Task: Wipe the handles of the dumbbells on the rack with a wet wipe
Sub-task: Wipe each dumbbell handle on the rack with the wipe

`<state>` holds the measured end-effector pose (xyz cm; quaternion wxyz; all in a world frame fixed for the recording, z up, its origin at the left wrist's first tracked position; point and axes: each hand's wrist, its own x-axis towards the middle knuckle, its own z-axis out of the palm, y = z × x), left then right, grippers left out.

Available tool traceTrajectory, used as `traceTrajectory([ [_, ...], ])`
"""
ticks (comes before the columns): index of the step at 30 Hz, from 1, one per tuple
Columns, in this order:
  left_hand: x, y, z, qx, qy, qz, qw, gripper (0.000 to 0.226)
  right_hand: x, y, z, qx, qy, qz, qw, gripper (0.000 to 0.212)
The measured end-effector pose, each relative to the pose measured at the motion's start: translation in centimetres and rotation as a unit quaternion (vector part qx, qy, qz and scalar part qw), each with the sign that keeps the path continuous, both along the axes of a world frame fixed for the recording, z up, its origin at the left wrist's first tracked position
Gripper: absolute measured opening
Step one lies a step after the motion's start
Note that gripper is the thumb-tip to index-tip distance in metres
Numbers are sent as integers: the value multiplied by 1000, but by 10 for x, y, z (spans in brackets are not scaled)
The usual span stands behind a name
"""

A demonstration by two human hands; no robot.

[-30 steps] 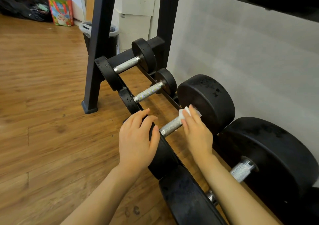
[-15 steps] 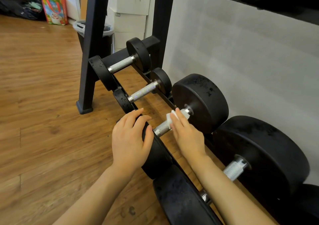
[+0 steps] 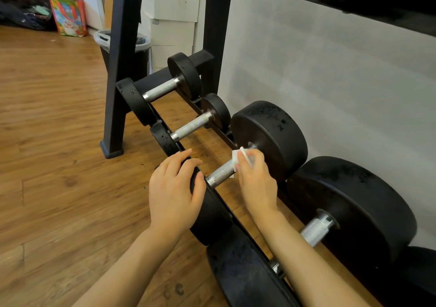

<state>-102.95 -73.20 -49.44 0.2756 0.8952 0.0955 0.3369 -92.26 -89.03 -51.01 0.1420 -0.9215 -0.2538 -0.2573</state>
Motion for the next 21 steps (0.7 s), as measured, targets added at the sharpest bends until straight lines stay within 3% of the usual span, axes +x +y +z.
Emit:
traceTrajectory([
  [10, 0, 1, -1, -4, 3, 0, 1000, 37, 10, -10, 1, -42, -122, -15, 992, 43],
  [14, 0, 0, -1, -5, 4, -2, 1000, 38, 9, -8, -3, 42, -42, 22, 998, 27],
  [16, 0, 0, -1, -5, 4, -1, 1000, 38, 7, -7, -2, 57, 1, 21, 998, 30],
  [21, 0, 1, -1, -1, 5, 0, 1000, 38, 12, -8, -1, 19, -14, -20, 1000, 42],
])
